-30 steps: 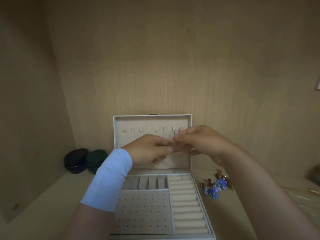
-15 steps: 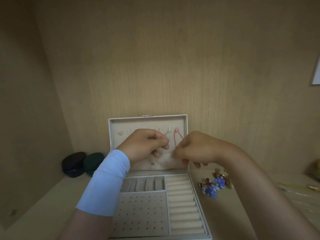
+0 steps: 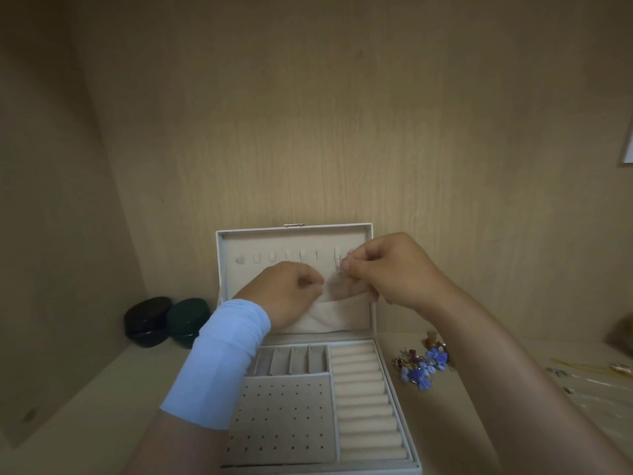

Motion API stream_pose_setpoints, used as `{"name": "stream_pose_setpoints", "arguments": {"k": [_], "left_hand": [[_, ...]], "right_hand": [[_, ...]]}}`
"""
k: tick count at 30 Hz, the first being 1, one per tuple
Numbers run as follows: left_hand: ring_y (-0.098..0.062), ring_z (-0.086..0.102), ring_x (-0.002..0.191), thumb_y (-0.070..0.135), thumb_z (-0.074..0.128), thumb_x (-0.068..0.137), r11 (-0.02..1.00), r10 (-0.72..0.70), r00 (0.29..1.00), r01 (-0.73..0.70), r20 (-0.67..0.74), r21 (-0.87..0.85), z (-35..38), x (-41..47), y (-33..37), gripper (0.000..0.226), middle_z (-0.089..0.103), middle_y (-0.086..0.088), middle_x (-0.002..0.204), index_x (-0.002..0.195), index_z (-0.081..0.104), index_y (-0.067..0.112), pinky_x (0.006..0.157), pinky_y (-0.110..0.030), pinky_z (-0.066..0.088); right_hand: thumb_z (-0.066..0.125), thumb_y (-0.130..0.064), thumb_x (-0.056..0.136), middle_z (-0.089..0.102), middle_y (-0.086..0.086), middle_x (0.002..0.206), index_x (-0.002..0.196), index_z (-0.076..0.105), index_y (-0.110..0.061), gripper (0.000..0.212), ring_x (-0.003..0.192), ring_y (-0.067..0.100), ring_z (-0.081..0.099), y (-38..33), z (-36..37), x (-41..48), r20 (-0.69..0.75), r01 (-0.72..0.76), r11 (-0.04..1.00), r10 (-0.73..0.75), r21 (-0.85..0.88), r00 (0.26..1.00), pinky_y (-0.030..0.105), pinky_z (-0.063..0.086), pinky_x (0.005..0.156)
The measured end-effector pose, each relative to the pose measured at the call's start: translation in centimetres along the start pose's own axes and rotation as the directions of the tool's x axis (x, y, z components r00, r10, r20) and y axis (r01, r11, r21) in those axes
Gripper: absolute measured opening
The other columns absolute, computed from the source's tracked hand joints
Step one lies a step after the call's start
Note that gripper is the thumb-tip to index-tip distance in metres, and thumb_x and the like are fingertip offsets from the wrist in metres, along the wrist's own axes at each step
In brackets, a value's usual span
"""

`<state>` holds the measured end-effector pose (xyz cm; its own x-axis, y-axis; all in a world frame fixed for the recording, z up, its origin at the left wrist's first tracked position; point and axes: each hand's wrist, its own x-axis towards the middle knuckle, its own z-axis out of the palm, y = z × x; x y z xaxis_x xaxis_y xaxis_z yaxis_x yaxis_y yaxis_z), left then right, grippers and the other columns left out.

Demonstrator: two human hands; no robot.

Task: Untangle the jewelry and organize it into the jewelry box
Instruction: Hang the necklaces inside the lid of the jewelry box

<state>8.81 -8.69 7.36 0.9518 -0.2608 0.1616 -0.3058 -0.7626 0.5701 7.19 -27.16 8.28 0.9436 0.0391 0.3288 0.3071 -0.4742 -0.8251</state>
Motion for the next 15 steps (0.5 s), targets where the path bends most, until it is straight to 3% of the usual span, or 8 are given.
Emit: {"name": "stream_pose_setpoints", "arguments": {"k": [5, 8, 11, 13, 15], "left_hand": [[-0.017, 0.060, 0.106, 0.040, 0.056, 0.091, 0.958, -0.106, 0.989, 0.072, 0.106, 0.279, 0.9, 0.0, 0.0, 0.027, 0.064, 0.008, 0.118, 0.114, 0.068, 0.030, 0.098, -0.034, 0.047], [-0.019, 0.061, 0.102, 0.039, 0.059, 0.088, 0.947, -0.081, 0.991, 0.045, 0.102, 0.319, 1.3, 0.0, 0.3, 0.021, 0.062, 0.004, 0.112, 0.106, 0.067, 0.029, 0.093, -0.035, 0.050], [-0.016, 0.062, 0.096, 0.038, 0.062, 0.087, 0.955, -0.079, 0.991, 0.044, 0.108, 0.294, 1.1, 0.1, 0.3, 0.014, 0.064, 0.008, 0.101, 0.096, 0.067, 0.028, 0.092, -0.035, 0.051], [-0.014, 0.062, 0.096, 0.038, 0.064, 0.087, 0.957, -0.091, 0.988, 0.052, 0.125, 0.284, 0.9, 0.1, 0.2, 0.017, 0.065, 0.010, 0.100, 0.098, 0.069, 0.028, 0.093, -0.035, 0.051], [-0.014, 0.062, 0.097, 0.039, 0.065, 0.086, 0.959, -0.090, 0.989, 0.054, 0.120, 0.279, 0.8, 0.1, 0.1, 0.015, 0.067, 0.010, 0.101, 0.097, 0.070, 0.030, 0.094, -0.035, 0.050]], "right_hand": [[0.069, -0.018, 0.093, 0.077, 0.002, 0.078, 0.084, 0.077, -0.010, 0.014, 0.047, 0.013, 0.060, 0.7, 0.7, 0.5, -0.055, 0.023, 0.996, -0.018, 0.084, 0.998, 0.009, 0.037, 0.040], [0.070, -0.019, 0.093, 0.077, 0.000, 0.078, 0.087, 0.078, -0.012, 0.012, 0.048, 0.016, 0.062, 1.2, 1.2, 0.7, -0.063, 0.045, 0.993, -0.038, 0.106, 0.997, 0.011, 0.039, 0.042], [0.072, -0.017, 0.091, 0.075, -0.009, 0.073, 0.088, 0.078, -0.014, 0.008, 0.047, 0.017, 0.062, 2.0, 1.8, 1.0, -0.061, 0.063, 0.992, -0.056, 0.107, 0.997, 0.021, 0.049, 0.050], [0.073, -0.018, 0.090, 0.074, -0.011, 0.076, 0.088, 0.079, -0.018, 0.007, 0.053, 0.009, 0.064, 2.7, 2.2, 1.2, -0.053, 0.087, 0.996, -0.087, -0.015, 0.995, 0.025, 0.052, 0.057], [0.074, -0.024, 0.088, 0.075, -0.012, 0.085, 0.091, 0.080, -0.026, 0.008, 0.074, 0.001, 0.068, 3.3, 2.6, 1.3, 0.002, 0.139, 0.937, -0.146, -0.321, 0.989, 0.027, 0.056, 0.072]]}}
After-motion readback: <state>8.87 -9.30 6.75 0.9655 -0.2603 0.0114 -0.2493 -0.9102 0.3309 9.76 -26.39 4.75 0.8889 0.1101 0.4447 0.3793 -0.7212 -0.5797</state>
